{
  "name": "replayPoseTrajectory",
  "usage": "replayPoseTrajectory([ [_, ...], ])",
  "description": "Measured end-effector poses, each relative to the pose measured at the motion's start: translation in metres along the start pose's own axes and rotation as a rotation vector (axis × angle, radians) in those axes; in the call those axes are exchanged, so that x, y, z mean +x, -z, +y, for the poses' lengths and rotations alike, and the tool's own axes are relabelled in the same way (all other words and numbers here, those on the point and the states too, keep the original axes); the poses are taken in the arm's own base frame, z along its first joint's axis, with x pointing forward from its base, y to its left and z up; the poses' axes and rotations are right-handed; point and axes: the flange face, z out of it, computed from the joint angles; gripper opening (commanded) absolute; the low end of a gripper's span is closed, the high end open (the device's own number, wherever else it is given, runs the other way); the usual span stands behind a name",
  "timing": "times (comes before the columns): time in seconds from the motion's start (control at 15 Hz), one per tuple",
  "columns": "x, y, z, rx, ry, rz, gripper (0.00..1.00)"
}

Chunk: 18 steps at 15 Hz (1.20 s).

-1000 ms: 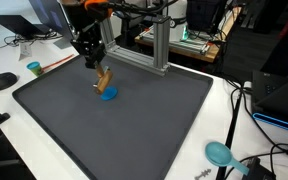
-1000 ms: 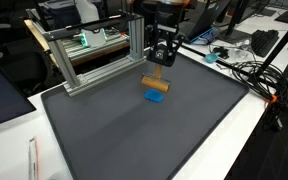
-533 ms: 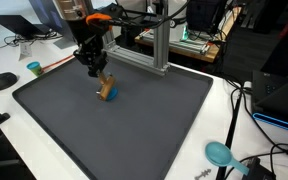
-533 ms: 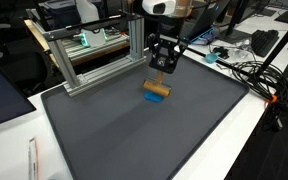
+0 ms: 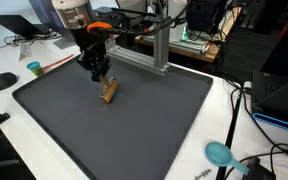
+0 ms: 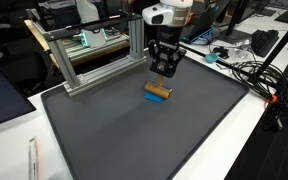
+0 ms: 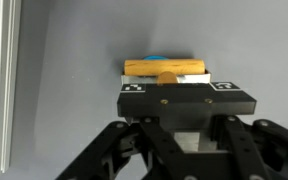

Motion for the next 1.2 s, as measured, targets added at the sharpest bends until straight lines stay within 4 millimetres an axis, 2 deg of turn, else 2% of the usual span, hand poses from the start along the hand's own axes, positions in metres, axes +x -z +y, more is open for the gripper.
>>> replayPoseTrajectory([
  [1.2,0.017,-0.004,0.006,0.027,-0.077,-0.037,0.22],
])
